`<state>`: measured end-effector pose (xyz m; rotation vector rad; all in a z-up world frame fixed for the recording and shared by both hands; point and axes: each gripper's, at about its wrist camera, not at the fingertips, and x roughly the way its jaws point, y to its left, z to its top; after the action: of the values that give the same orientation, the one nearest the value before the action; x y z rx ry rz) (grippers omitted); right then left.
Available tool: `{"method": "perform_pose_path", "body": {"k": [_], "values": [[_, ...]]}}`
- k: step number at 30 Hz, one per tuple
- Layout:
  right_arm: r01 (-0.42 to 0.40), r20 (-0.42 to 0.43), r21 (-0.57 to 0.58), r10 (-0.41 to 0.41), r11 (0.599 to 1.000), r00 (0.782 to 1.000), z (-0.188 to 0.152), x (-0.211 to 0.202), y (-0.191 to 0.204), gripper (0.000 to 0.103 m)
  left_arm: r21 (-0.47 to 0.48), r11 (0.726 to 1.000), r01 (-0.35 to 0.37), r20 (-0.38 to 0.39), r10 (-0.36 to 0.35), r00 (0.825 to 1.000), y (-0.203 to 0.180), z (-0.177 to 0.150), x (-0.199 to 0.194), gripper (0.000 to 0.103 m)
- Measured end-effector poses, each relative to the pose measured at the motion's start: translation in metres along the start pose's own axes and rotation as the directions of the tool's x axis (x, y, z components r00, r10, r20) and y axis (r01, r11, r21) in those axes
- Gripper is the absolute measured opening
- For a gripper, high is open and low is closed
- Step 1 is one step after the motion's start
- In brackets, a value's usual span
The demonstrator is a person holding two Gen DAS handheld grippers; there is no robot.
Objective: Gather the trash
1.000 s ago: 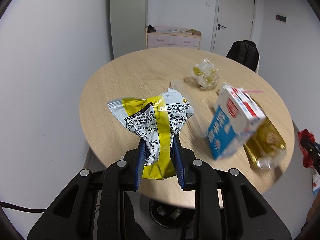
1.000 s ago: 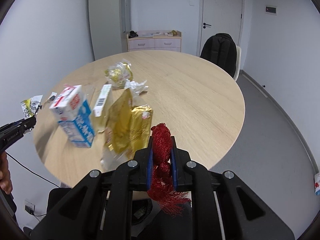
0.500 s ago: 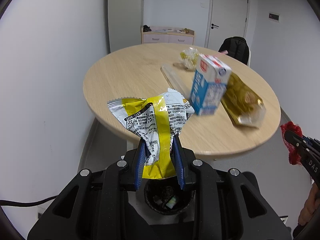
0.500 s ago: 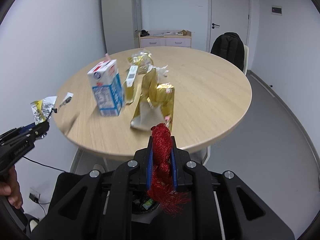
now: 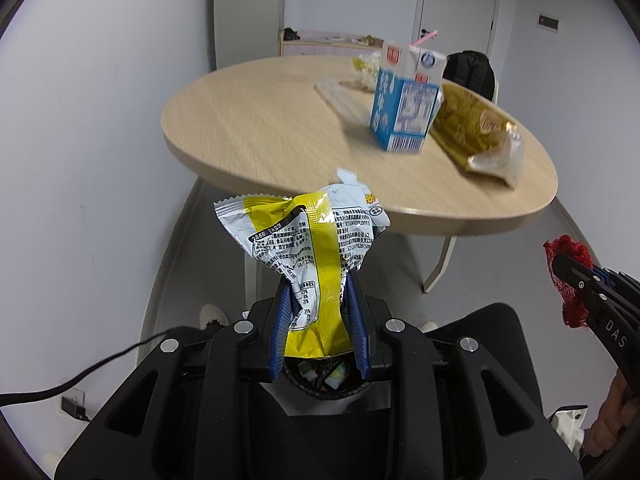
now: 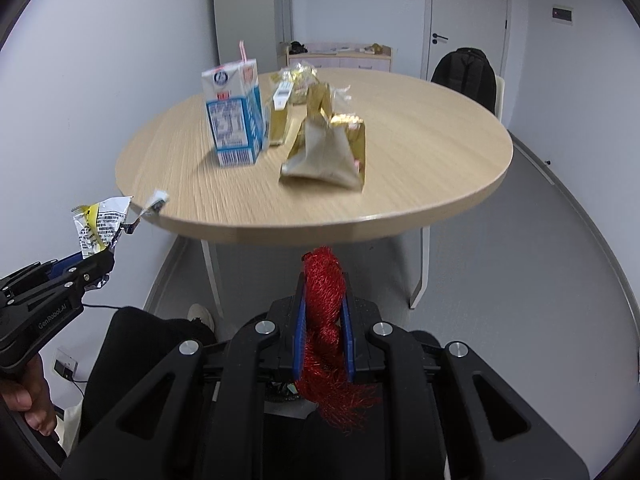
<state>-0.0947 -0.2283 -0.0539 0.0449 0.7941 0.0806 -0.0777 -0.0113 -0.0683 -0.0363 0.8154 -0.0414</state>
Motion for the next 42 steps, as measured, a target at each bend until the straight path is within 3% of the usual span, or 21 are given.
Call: {"method": "perform_pose_path", "body": {"k": [16,42], "values": [[-0.023,-0.099,-0.005,0.022,1.0,0.995,-0.03,0.054,0.016,0.014,-0.016,1.0,0.004,-0.101,-0.005,0.995,0.007,-0.032,0.054,0.026],[0.008,-0.32,-0.022,-0.014,1.0,0.947,-0.066,0.233,0.04,0.014,-0.065,0.998,-0.012,-0.237,-0.004,0.971,0.019,-0.062,0.214,0.026]]}}
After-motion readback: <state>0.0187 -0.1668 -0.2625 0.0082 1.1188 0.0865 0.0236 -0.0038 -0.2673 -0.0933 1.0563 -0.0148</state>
